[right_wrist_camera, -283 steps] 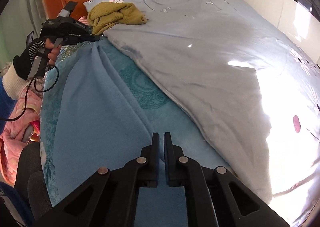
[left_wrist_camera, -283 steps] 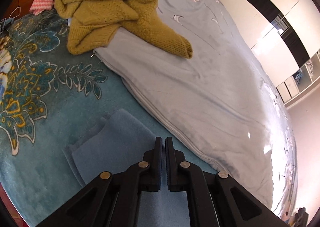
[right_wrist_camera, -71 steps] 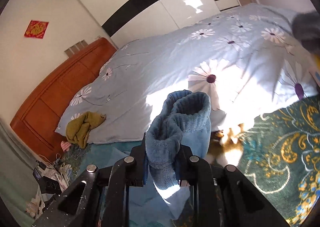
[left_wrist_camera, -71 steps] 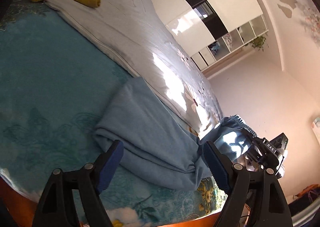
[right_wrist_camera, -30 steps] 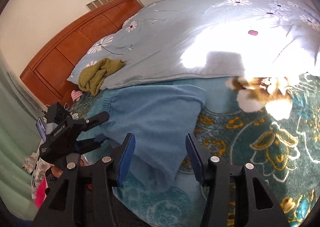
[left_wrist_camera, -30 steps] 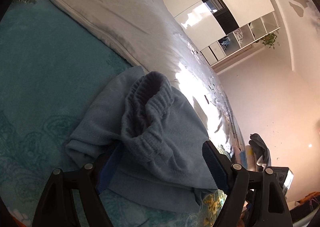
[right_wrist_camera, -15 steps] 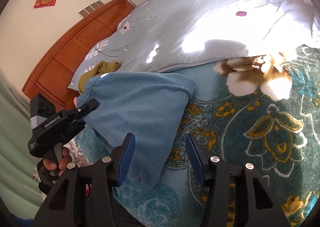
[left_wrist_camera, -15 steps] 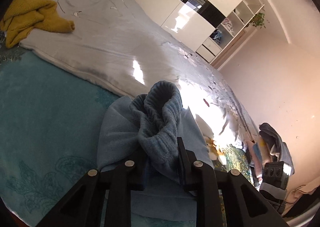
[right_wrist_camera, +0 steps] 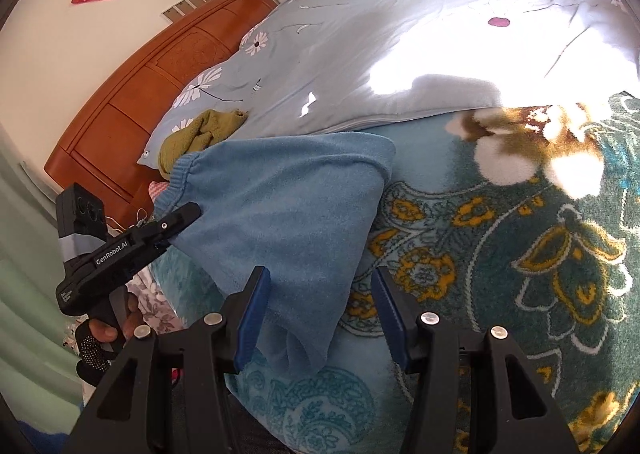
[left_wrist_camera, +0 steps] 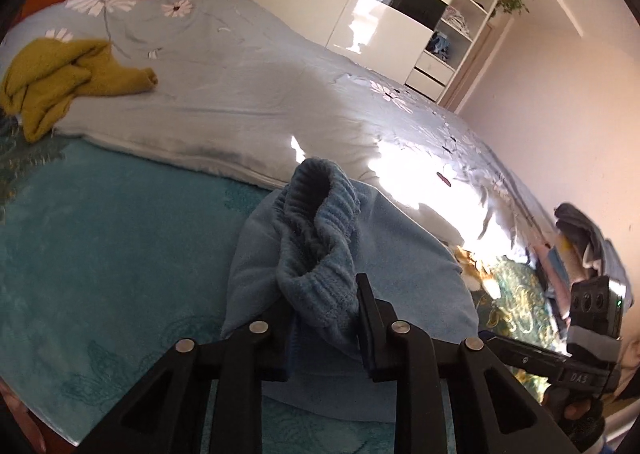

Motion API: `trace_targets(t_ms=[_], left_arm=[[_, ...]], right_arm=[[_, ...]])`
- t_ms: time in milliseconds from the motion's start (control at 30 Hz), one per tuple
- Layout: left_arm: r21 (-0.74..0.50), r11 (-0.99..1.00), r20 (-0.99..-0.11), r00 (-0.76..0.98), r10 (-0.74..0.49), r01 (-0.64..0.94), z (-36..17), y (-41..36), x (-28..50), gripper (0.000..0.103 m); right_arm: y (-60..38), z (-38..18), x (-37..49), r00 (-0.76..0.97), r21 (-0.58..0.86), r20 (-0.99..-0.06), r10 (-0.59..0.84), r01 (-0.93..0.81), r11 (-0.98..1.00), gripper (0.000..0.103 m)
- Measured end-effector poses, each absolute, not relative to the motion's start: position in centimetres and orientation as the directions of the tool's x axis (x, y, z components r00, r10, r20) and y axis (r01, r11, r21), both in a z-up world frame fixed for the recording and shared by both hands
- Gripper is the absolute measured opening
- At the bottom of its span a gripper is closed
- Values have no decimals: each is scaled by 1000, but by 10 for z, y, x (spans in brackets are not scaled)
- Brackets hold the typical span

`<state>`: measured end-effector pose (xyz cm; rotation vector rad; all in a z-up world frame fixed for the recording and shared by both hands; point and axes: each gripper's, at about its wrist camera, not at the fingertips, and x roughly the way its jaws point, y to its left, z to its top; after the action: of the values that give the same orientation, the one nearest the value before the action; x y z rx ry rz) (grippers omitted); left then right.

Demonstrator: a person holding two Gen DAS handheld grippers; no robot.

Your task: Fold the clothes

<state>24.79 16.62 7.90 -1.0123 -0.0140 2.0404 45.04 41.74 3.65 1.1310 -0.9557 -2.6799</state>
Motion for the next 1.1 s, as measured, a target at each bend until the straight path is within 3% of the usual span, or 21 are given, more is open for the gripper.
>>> trace_targets(t_ms=[133, 233, 333, 400, 533, 567, 733, 1000, 1100], left_arm=[[-171, -672, -697, -394, 599, -720, 80, 181, 265, 29], [-109, -712, -693, -460, 555, -694, 84, 186, 269, 36], [177, -722, -661, -624, 417, -669, 85, 215, 291, 41], [221, -706, -636, -648, 419, -673, 83, 228, 305, 41], [101, -712, -649, -588, 482, -695, 75, 234, 309, 39], [98, -721, -645, -595, 479, -686, 73, 234, 310, 31], [31, -747, -585, -618, 525, -664, 81, 213, 308, 23], [-307, -751, -613, -483, 626, -584, 57, 139, 234, 21], [-365, -761, -657, -431, 619, -536, 33, 133, 217, 23]], right_arm=[[416, 35, 450, -721, 573, -625, -301, -161, -804, 54], [416, 32, 449, -714, 578, -630, -307, -167, -798, 54], [417, 30, 447, -707, 584, -635, -313, -173, -793, 54], [417, 29, 446, -703, 584, -639, -312, -178, -792, 54], [418, 30, 448, -701, 576, -646, -300, -191, -795, 54], [418, 31, 449, -701, 574, -649, -297, -194, -796, 54], [419, 33, 451, -698, 561, -660, -278, -211, -801, 54], [419, 37, 454, -696, 540, -672, -252, -229, -810, 54], [413, 42, 449, -702, 540, -663, -261, -206, -816, 54]])
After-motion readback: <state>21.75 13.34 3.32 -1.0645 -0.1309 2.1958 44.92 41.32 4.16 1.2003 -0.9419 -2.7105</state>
